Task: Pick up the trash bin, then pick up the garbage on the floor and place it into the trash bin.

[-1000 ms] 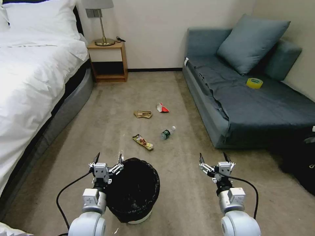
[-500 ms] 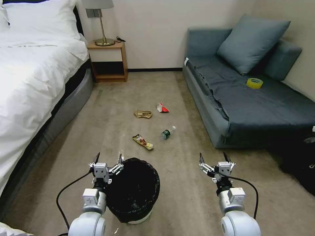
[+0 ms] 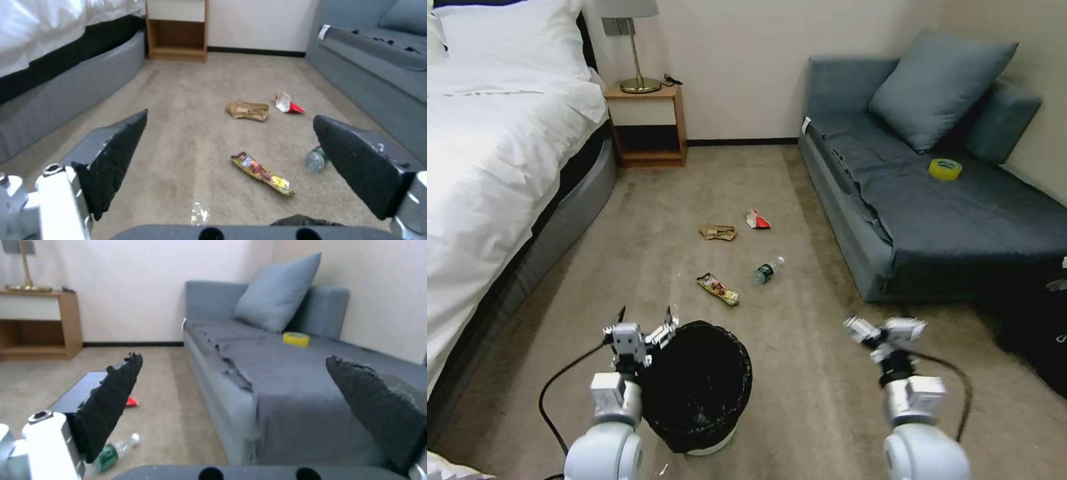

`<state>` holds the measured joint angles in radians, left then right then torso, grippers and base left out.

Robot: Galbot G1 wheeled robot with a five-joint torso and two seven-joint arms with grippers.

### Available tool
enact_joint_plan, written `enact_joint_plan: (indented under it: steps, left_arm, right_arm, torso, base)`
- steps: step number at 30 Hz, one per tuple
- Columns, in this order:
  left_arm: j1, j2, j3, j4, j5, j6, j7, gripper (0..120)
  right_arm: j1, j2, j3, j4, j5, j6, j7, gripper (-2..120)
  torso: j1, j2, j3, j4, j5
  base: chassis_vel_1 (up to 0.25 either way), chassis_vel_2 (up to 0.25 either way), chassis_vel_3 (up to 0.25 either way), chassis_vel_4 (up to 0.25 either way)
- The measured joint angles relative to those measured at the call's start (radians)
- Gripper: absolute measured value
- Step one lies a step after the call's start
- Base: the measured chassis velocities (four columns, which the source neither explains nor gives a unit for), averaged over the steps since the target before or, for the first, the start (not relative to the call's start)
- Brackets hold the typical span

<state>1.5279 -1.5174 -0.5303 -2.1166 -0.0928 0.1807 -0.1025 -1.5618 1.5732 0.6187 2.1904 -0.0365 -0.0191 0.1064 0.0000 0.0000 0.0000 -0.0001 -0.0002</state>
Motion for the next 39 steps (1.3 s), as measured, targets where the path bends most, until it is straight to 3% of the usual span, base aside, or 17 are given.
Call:
enact_joint_plan:
  steps: [10, 14, 15, 18, 19, 24, 32, 37, 39]
  left_arm:
    - [0.036, 0.080, 0.005, -0.101, -0.048, 0.094, -0.105, 100]
    - [0.045, 0.123, 0.016, -0.204, -0.172, 0.259, -0.193, 100]
    - [0.045, 0.123, 0.016, -0.204, -0.172, 0.259, -0.193, 100]
    - [0.041, 0.146, 0.029, -0.261, -0.277, 0.405, -0.257, 100]
    - [0.041, 0.146, 0.029, -0.261, -0.277, 0.405, -0.257, 100]
    - [0.028, 0.165, 0.029, -0.304, -0.395, 0.541, -0.356, 100]
    - [0.018, 0.174, 0.020, -0.286, -0.429, 0.567, -0.419, 100]
    - [0.014, 0.180, 0.024, -0.211, -0.452, 0.565, -0.430, 100]
    - [0.019, 0.188, 0.034, -0.188, -0.506, 0.563, -0.460, 100]
  right_arm:
    - [0.004, 0.002, 0.000, -0.003, 0.001, 0.010, 0.006, 100]
    - [0.006, 0.000, 0.000, -0.006, 0.003, 0.009, 0.007, 100]
    - [0.006, 0.000, 0.000, -0.006, 0.003, 0.009, 0.007, 100]
    - [0.006, 0.001, -0.001, -0.007, 0.003, 0.009, 0.008, 100]
    - [0.006, 0.001, -0.001, -0.007, 0.003, 0.009, 0.008, 100]
    - [0.008, 0.002, -0.001, -0.004, 0.006, 0.009, 0.009, 100]
    - [0.008, 0.004, 0.000, -0.009, 0.005, 0.010, 0.010, 100]
    - [0.009, 0.004, 0.000, -0.012, 0.004, 0.011, 0.010, 100]
    - [0.010, 0.003, 0.000, -0.013, 0.003, 0.010, 0.010, 100]
  torso:
    - [0.000, 0.000, 0.000, 0.0002, 0.0001]
    - [0.000, 0.000, 0.000, 0.0002, 0.0002]
    - [0.000, 0.000, 0.000, 0.0002, 0.0002]
    - [0.000, 0.000, 0.000, 0.0002, 0.0002]
    - [0.000, 0.000, 0.000, 0.0002, 0.0002]
    - [0.000, 0.000, 0.000, 0.0002, 0.0001]
    - [0.000, 0.000, 0.000, 0.0002, 0.0002]
    - [0.000, 0.000, 0.000, 0.0001, 0.0001]
    - [0.000, 0.000, 0.000, 0.0001, 0.0001]
  base:
    - [0.000, 0.000, 0.000, 0.000]
    - [0.000, 0.000, 0.000, 0.000]
    - [0.000, 0.000, 0.000, 0.000]
    - [0.000, 0.000, 0.000, 0.000]
    - [0.000, 0.000, 0.000, 0.000]
    - [0.000, 0.000, 0.000, 0.000]
    - [0.000, 0.000, 0.000, 0.000]
    - [0.000, 0.000, 0.000, 0.000]
    - [0.000, 0.000, 0.000, 0.000]
